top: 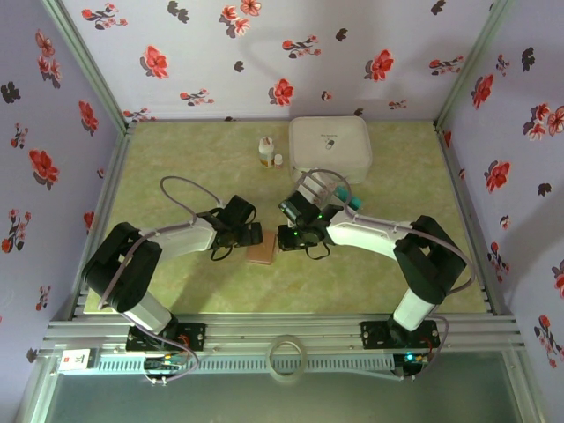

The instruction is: Put the credit cards into the card holder

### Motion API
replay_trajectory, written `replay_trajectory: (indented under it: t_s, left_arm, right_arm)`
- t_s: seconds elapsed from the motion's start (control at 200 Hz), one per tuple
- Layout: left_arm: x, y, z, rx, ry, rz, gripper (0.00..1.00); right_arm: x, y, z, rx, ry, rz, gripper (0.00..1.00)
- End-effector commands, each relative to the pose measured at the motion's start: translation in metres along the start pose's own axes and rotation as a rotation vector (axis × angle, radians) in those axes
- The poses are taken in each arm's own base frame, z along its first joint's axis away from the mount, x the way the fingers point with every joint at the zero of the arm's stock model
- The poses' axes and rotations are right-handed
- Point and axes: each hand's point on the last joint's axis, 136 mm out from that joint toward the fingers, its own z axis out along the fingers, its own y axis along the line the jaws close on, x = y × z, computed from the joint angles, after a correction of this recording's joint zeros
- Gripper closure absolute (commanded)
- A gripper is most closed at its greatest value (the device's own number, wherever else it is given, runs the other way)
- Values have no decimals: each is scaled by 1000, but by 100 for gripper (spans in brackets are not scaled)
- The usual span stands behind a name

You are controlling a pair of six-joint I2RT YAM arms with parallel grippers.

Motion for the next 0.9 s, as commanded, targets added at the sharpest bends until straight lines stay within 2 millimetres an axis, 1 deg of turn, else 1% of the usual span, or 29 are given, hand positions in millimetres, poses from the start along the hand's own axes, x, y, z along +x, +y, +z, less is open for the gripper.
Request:
replay_trajectory:
  t_s: [0.0,0.17,0.205,0.27,0.415,0.47,0.555,0.78,0.835,0.895]
  left_arm:
    - [36,32,10,-132,122,11,0]
    - [36,32,9,-132,121,15,0]
    - [36,32,9,-133,121,14,0]
    - [36,32,9,-132,121,14,0]
    - [37,32,9,-133,124,14,0]
    - [36,31,8,-132,121,16,0]
    - [36,29,6,-127,118,17,0]
    - [32,12,0,-94,101,36,0]
    - [33,8,1,-91,100,41,0]
    - [33,4,2,-91,105,49,0]
  right_arm:
    - [4,-2,3,-7,8,22,86]
    - [8,-5,4,-4,11,26,83]
    - [9,-6,5,-3,12,28,84]
    - [10,-7,4,-3,10,31,86]
    - [10,-8,3,1,5,26,96]
    - [9,-10,1,7,0,22,100]
    - [6,-16,-2,18,-5,21,100]
    - [-11,-42,-12,45,-27,45,100]
    - [-13,-44,-13,44,-27,48,100]
    - [-14,-42,-12,36,-20,42,100]
